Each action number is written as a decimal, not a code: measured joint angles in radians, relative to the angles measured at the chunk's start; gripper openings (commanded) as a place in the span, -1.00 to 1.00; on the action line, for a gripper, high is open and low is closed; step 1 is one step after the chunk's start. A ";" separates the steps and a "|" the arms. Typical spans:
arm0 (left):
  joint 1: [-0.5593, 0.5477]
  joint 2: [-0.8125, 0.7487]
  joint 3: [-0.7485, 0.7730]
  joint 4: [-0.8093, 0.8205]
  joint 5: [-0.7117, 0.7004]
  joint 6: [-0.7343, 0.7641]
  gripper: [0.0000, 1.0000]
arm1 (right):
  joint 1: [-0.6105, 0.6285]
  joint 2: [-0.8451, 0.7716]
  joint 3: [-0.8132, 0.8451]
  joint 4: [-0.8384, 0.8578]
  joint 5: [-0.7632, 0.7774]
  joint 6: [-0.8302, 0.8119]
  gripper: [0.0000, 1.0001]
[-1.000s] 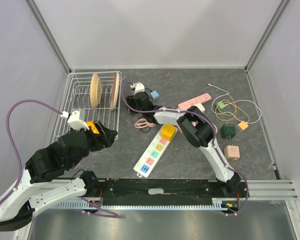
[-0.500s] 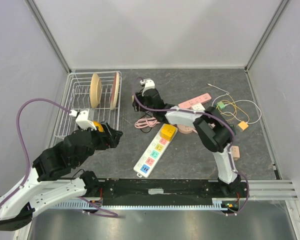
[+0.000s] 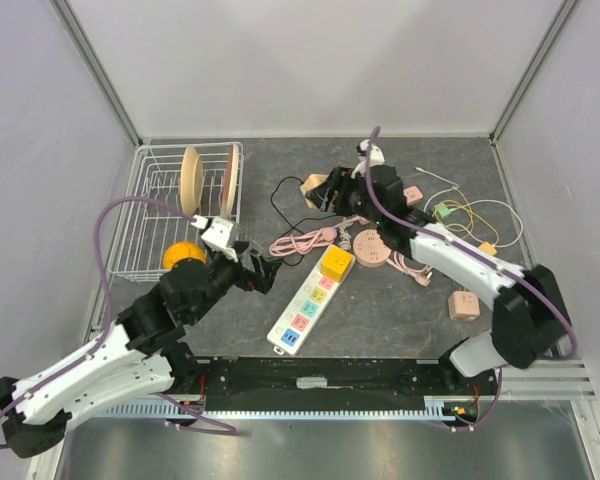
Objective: Insert the plug
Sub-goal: Adjust the plug.
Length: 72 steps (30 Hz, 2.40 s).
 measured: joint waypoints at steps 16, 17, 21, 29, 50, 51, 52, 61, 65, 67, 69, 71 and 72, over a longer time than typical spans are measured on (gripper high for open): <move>0.001 0.489 -0.085 0.803 0.243 0.348 0.99 | -0.090 -0.515 -0.183 -0.198 -0.213 0.167 -0.56; 0.001 0.510 -0.084 0.830 0.257 0.359 0.99 | -0.092 -0.517 -0.188 -0.206 -0.223 0.175 -0.56; 0.001 0.594 -0.084 0.952 0.312 0.397 0.99 | -0.115 -0.521 -0.198 -0.245 -0.275 0.200 -0.56; 0.001 0.663 -0.061 1.096 0.394 0.444 0.94 | -0.169 -0.523 -0.198 -0.261 -0.356 0.234 -0.57; 0.019 0.770 0.015 1.188 0.419 0.462 -0.19 | -0.197 -0.489 -0.199 -0.249 -0.444 0.302 -0.53; 0.019 0.770 0.015 1.188 0.419 0.462 -0.27 | -0.197 -0.489 -0.199 -0.248 -0.444 0.303 -0.47; 0.019 0.770 0.015 1.188 0.419 0.461 -0.43 | -0.197 -0.489 -0.200 -0.247 -0.444 0.305 -0.23; 0.019 0.738 0.017 1.077 0.418 0.399 -0.97 | -0.201 -0.489 -0.196 -0.247 -0.452 0.261 0.96; 0.032 0.688 0.018 0.977 0.419 0.331 -0.97 | -0.201 -0.487 -0.139 -0.322 -0.454 0.156 0.96; 0.048 0.652 0.019 0.911 0.423 0.290 -0.96 | -0.201 -0.486 -0.096 -0.352 -0.454 0.079 0.96; 0.074 0.617 0.020 0.841 0.442 0.246 -0.96 | -0.201 -0.489 -0.052 -0.374 -0.453 -0.006 0.96; 0.111 0.584 0.025 0.760 0.468 0.196 -0.97 | -0.201 -0.499 -0.026 -0.389 -0.454 -0.102 0.96; 0.133 0.569 0.031 0.721 0.489 0.172 -0.97 | -0.201 -0.507 -0.022 -0.395 -0.458 -0.146 0.96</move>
